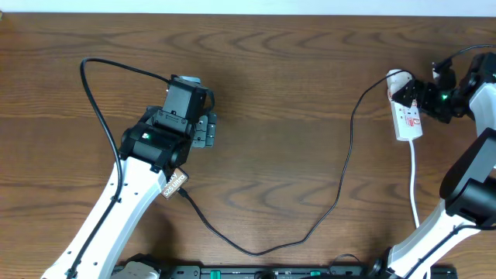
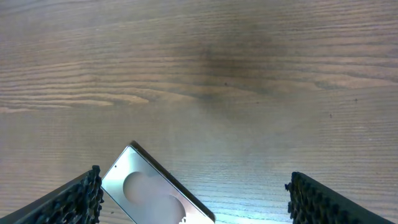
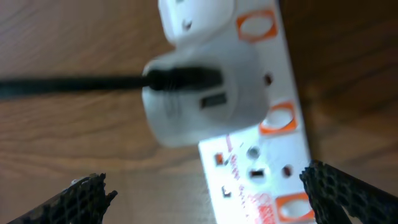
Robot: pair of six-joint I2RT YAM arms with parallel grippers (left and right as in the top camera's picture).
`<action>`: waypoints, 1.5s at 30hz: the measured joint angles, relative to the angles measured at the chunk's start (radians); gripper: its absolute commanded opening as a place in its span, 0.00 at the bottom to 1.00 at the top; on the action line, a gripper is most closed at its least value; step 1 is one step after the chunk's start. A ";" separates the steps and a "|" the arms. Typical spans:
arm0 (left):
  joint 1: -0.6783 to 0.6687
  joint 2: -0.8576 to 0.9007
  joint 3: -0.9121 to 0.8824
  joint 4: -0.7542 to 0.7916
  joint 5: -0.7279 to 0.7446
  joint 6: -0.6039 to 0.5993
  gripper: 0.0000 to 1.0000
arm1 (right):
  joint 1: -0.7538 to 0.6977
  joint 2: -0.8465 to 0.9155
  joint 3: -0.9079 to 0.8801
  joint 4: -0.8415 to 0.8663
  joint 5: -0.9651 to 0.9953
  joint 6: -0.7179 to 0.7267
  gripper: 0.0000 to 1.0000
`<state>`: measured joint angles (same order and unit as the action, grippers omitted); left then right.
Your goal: Plug charger to phone and switch on socket
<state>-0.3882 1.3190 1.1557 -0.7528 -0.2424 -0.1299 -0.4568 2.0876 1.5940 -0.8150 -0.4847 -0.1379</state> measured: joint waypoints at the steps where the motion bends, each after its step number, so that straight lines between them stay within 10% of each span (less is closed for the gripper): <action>1: 0.000 0.000 0.000 0.000 0.000 0.000 0.91 | 0.000 0.000 0.000 0.011 0.006 -0.001 0.99; 45: 0.000 0.000 0.000 0.000 0.000 0.000 0.91 | 0.068 0.063 0.015 0.136 0.029 0.108 0.99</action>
<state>-0.3882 1.3190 1.1557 -0.7525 -0.2424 -0.1299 -0.3893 2.1509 1.6093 -0.6788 -0.4553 -0.0303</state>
